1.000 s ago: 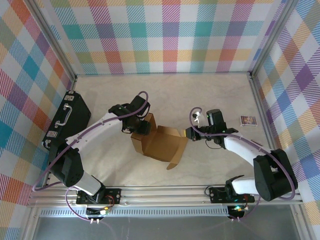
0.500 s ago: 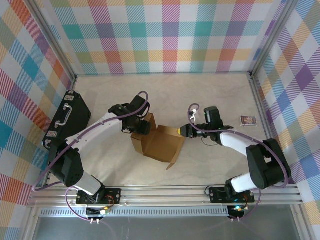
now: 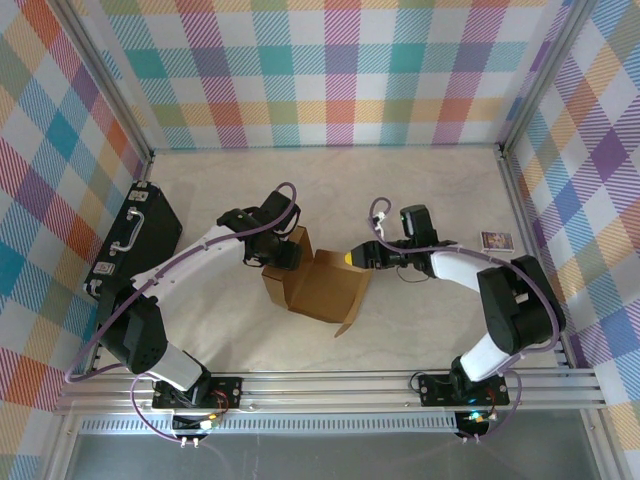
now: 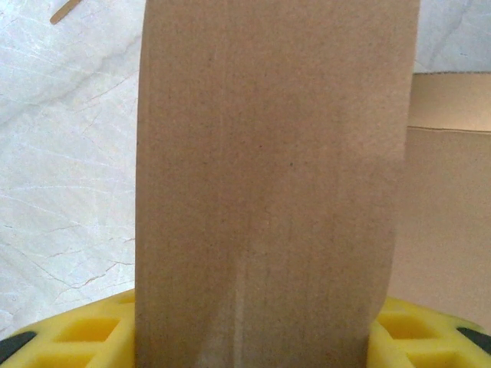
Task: Fold the paper box
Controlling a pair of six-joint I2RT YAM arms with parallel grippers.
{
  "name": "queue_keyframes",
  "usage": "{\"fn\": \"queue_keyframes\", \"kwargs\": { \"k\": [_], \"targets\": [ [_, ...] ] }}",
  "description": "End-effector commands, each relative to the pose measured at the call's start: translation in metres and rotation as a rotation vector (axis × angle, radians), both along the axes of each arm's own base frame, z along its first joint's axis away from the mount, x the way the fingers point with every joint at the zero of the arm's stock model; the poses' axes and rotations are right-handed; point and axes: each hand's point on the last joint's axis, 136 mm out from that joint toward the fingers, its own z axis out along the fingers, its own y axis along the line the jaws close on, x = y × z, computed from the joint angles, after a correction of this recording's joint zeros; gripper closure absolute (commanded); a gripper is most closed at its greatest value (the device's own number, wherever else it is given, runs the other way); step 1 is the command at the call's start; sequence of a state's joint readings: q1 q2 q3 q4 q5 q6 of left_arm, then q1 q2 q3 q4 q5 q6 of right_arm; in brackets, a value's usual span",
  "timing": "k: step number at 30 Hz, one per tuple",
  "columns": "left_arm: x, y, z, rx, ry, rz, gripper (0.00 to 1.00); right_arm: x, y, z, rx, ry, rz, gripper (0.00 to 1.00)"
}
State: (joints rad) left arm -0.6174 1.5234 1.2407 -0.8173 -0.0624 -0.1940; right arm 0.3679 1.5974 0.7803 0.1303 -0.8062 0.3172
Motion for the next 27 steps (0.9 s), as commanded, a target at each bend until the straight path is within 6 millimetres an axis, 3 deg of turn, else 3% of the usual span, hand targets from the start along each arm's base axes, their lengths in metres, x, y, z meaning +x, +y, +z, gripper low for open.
{"fn": "queue_keyframes", "kwargs": {
  "k": [1, 9, 13, 16, 27],
  "targets": [
    [-0.007, 0.0, -0.01, 0.005, 0.053, 0.007, 0.48, 0.012, 0.006, 0.004, -0.022, -0.053, 0.024, 0.52],
    [-0.007, 0.001, -0.01, 0.009, 0.055, 0.007, 0.49, 0.028, -0.002, 0.006, -0.047, -0.167, 0.008, 0.5],
    [-0.007, 0.002, -0.011, 0.011, 0.056, 0.008, 0.49, 0.044, -0.01, -0.022, -0.176, -0.117, -0.036, 0.49],
    [-0.007, 0.002, -0.01, 0.012, 0.051, 0.007, 0.49, 0.039, -0.006, -0.035, -0.171, -0.089, -0.006, 0.5],
    [-0.006, 0.001, -0.011, 0.009, 0.053, 0.009, 0.49, -0.012, 0.038, -0.039, -0.103, -0.111, 0.225, 0.6]
  ]
}}
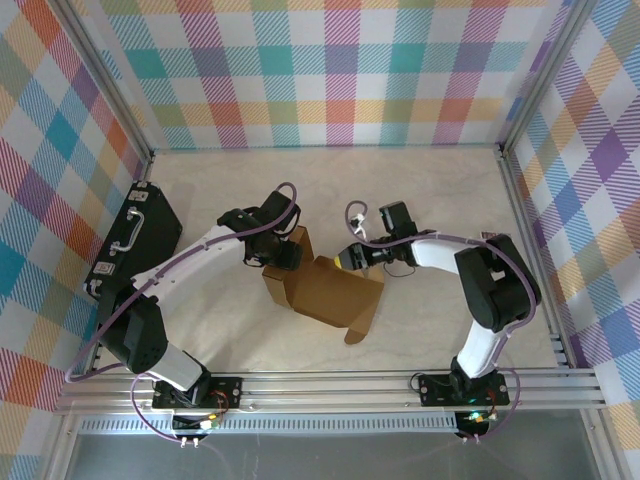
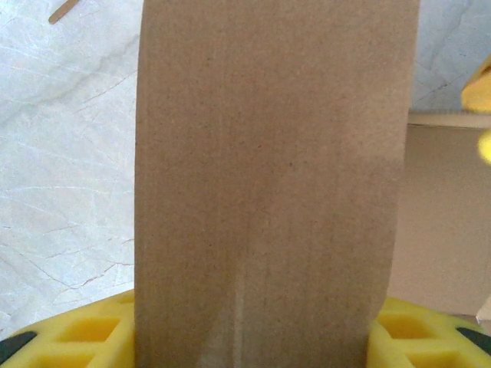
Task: Fold the paper box
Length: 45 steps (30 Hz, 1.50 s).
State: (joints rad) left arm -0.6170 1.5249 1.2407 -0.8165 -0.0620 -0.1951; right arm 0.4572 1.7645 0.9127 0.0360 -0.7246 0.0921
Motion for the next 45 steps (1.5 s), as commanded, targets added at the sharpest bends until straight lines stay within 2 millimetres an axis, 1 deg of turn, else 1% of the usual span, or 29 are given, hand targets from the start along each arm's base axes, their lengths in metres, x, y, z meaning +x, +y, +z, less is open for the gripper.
{"fn": "queue_keyframes", "kwargs": {
  "k": [1, 3, 6, 11, 18, 21, 25, 29, 33, 36, 39, 40, 41, 42, 45],
  "targets": [
    [-0.007, 0.001, -0.01, 0.008, 0.05, 0.007, 0.49, -0.02, 0.009, -0.007, 0.009, 0.004, 0.086, 0.6],
    [-0.006, 0.001, -0.011, 0.009, 0.05, 0.007, 0.49, -0.022, 0.01, -0.016, -0.021, 0.037, 0.088, 0.61],
    [-0.007, 0.001, -0.012, 0.008, 0.053, 0.006, 0.49, -0.027, 0.012, -0.024, -0.037, 0.067, 0.104, 0.65],
    [-0.007, 0.0, -0.013, 0.007, 0.056, 0.006, 0.49, -0.02, 0.009, -0.039, -0.102, 0.117, 0.049, 0.68],
    [-0.007, 0.001, -0.014, 0.007, 0.056, 0.006, 0.49, -0.017, 0.0, -0.073, -0.2, 0.29, -0.08, 0.73],
    [-0.006, -0.001, -0.014, 0.004, 0.056, 0.003, 0.49, -0.022, -0.002, -0.088, -0.225, 0.369, -0.108, 0.75],
    [-0.007, 0.001, -0.013, 0.008, 0.056, 0.004, 0.49, -0.026, -0.01, -0.111, -0.31, 0.476, -0.161, 0.79],
    [-0.007, 0.001, -0.013, 0.006, 0.054, 0.005, 0.49, -0.032, -0.016, -0.125, -0.372, 0.583, -0.206, 0.81],
    [-0.007, 0.0, -0.014, 0.008, 0.057, 0.004, 0.49, -0.041, -0.024, -0.137, -0.433, 0.63, -0.218, 0.82],
    [-0.006, 0.0, -0.014, 0.01, 0.059, 0.002, 0.49, -0.041, -0.028, -0.137, -0.467, 0.634, -0.22, 0.82],
    [-0.006, 0.0, -0.014, 0.013, 0.057, 0.004, 0.49, -0.041, -0.037, -0.142, -0.538, 0.617, -0.24, 0.82],
    [-0.007, 0.001, -0.014, 0.014, 0.059, 0.004, 0.49, -0.04, -0.035, -0.141, -0.527, 0.62, -0.235, 0.82],
    [-0.007, 0.001, -0.015, 0.017, 0.062, 0.003, 0.49, -0.04, -0.028, -0.133, -0.484, 0.624, -0.214, 0.83],
    [-0.008, 0.002, -0.015, 0.021, 0.063, 0.003, 0.49, -0.038, -0.021, -0.121, -0.439, 0.612, -0.199, 0.83],
    [-0.007, 0.003, -0.015, 0.026, 0.061, 0.006, 0.49, -0.023, -0.014, -0.083, -0.386, 0.521, -0.208, 0.82]
  ]
}}
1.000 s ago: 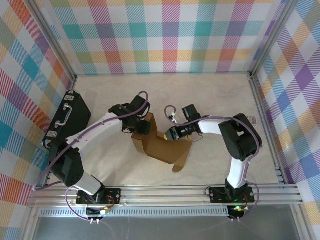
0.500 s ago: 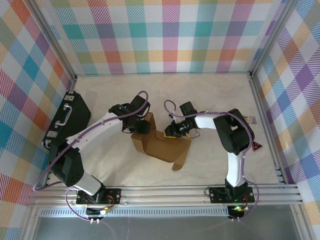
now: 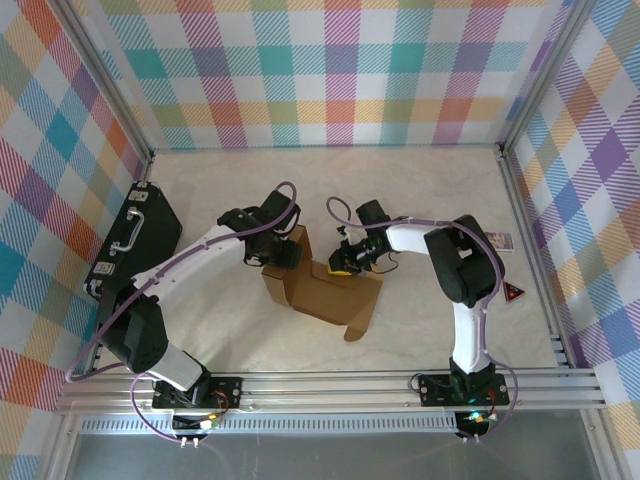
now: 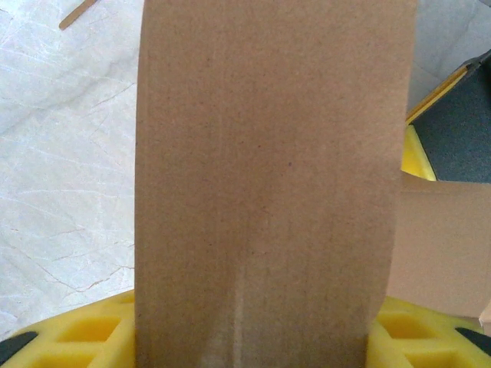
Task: Fold the paper box
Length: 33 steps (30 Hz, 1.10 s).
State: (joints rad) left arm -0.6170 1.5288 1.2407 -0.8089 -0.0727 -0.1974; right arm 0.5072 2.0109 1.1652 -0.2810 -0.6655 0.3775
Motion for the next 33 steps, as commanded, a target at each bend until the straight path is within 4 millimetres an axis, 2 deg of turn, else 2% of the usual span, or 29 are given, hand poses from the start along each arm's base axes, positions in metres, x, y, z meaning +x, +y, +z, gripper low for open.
{"fn": "queue_keyframes", "kwargs": {
  "k": [1, 3, 5, 9, 15, 22, 28, 30, 33],
  "targets": [
    [-0.009, 0.002, -0.014, 0.017, 0.07, 0.002, 0.49, -0.02, -0.028, -0.018, -0.185, 0.039, -0.014, 0.82],
    [-0.009, 0.001, -0.014, 0.014, 0.068, 0.0, 0.49, -0.017, -0.024, -0.002, -0.159, 0.019, -0.013, 0.81],
    [-0.008, 0.002, -0.013, 0.016, 0.066, 0.002, 0.49, -0.015, -0.017, 0.005, -0.12, 0.029, -0.005, 0.8],
    [-0.008, 0.001, -0.013, 0.015, 0.066, 0.003, 0.49, -0.013, -0.006, -0.008, -0.111, 0.073, -0.002, 0.81],
    [-0.009, 0.002, -0.015, 0.018, 0.07, 0.002, 0.49, -0.021, 0.01, -0.022, -0.08, 0.116, 0.016, 0.81],
    [-0.009, 0.002, -0.015, 0.017, 0.066, 0.003, 0.49, -0.031, -0.011, -0.06, -0.234, 0.164, 0.013, 0.81],
    [-0.009, 0.003, -0.015, 0.019, 0.066, 0.004, 0.49, -0.034, -0.025, -0.067, -0.336, 0.183, 0.036, 0.8],
    [-0.009, 0.004, -0.015, 0.023, 0.062, 0.006, 0.49, -0.033, -0.024, -0.066, -0.323, 0.166, 0.038, 0.81],
    [-0.009, 0.005, -0.016, 0.032, 0.067, 0.007, 0.49, -0.024, -0.006, -0.034, -0.182, 0.06, 0.039, 0.79]
  ]
}}
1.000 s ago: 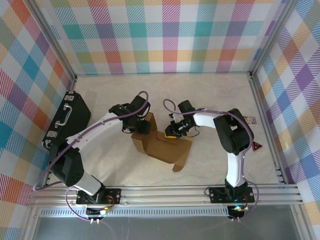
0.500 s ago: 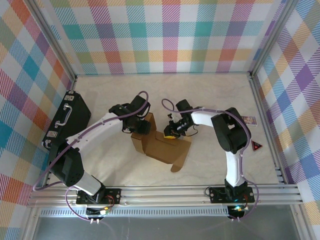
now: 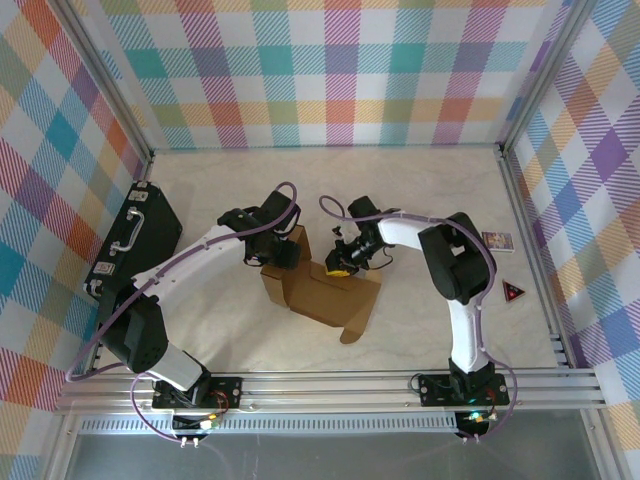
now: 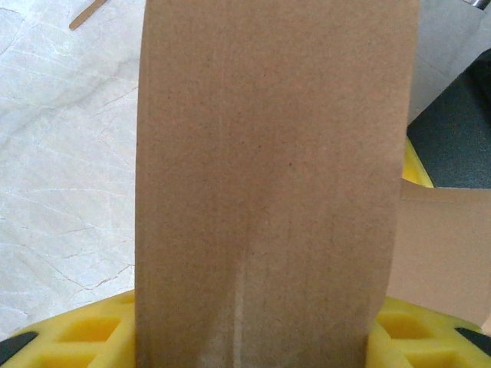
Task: Fold the paper box
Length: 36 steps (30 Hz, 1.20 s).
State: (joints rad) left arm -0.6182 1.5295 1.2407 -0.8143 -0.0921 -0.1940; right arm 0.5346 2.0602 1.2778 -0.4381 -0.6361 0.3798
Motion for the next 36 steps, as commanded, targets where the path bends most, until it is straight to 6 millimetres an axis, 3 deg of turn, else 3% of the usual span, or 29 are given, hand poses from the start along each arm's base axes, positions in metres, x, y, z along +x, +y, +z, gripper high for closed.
{"fn": "queue_keyframes", "kwargs": {
  "k": [1, 7, 12, 15, 18, 25, 30, 36],
  "targets": [
    [-0.01, 0.001, -0.015, 0.013, 0.073, 0.004, 0.49, -0.017, -0.009, -0.018, -0.078, -0.065, 0.035, 0.77],
    [-0.009, 0.002, -0.013, 0.013, 0.065, 0.006, 0.49, -0.008, -0.004, 0.046, 0.002, -0.293, 0.066, 0.64],
    [-0.009, 0.002, -0.014, 0.016, 0.069, 0.008, 0.49, -0.018, -0.007, 0.069, 0.062, -0.344, 0.058, 0.61],
    [-0.008, 0.002, -0.015, 0.019, 0.069, 0.007, 0.49, -0.033, -0.006, 0.086, 0.132, -0.368, 0.064, 0.59],
    [-0.008, 0.001, -0.015, 0.016, 0.068, 0.006, 0.49, -0.063, 0.004, 0.094, 0.218, -0.361, 0.117, 0.57],
    [-0.008, 0.002, -0.014, 0.02, 0.065, 0.004, 0.49, -0.153, 0.04, 0.083, 0.244, -0.351, 0.334, 0.62],
    [-0.009, 0.002, -0.014, 0.018, 0.066, 0.002, 0.49, -0.179, 0.048, 0.069, 0.22, -0.36, 0.367, 0.65],
    [-0.009, 0.002, -0.011, 0.015, 0.059, 0.002, 0.49, -0.179, 0.042, 0.046, 0.145, -0.355, 0.364, 0.66]
  ]
}}
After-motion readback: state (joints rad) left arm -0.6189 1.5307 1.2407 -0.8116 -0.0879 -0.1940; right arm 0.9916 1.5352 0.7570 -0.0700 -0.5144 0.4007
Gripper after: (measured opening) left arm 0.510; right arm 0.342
